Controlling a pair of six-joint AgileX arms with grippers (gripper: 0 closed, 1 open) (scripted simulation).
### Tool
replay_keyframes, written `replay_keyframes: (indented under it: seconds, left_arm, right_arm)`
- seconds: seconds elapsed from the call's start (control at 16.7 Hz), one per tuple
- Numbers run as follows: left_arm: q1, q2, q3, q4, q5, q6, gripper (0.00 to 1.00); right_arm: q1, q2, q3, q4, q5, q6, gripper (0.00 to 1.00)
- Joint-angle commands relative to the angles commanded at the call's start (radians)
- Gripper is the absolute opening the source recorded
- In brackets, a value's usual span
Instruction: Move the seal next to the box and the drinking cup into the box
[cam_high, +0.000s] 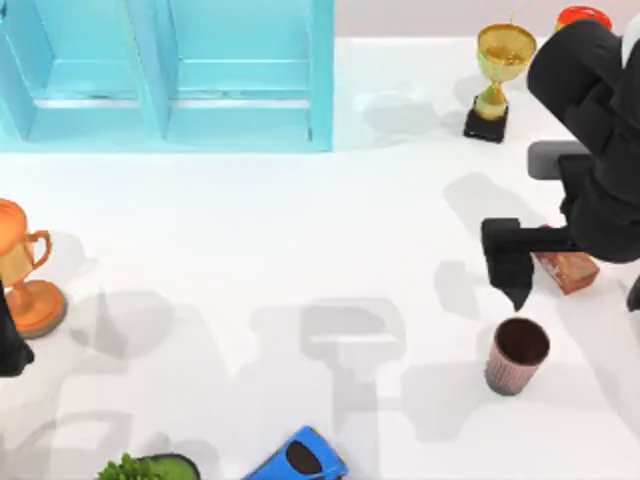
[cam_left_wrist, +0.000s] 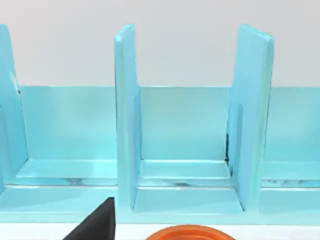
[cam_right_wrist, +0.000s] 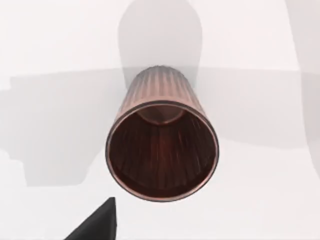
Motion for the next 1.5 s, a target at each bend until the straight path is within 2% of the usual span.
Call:
replay_keyframes:
  seconds: [0.42, 0.96, 1.26, 1.5]
  left_arm:
    - [0.000, 0.000, 0.000, 0.000, 0.000, 0.000, 1.00]
    - [0.000, 0.000, 0.000, 0.000, 0.000, 0.000, 1.00]
    - [0.000, 0.000, 0.000, 0.000, 0.000, 0.000, 1.00]
    - [0.000, 0.000, 0.000, 0.000, 0.000, 0.000, 1.00]
  right_arm:
    - [0.021, -0.011, -0.033, 0.030, -0.002, 0.023, 1.00]
    - [0.027, 0.067, -0.243, 0.320, -0.002, 0.029, 1.00]
    - [0.028, 0.071, -0.253, 0.334, -0.002, 0.029, 1.00]
    - [0.028, 0.071, -0.253, 0.334, -0.002, 0.029, 0.70]
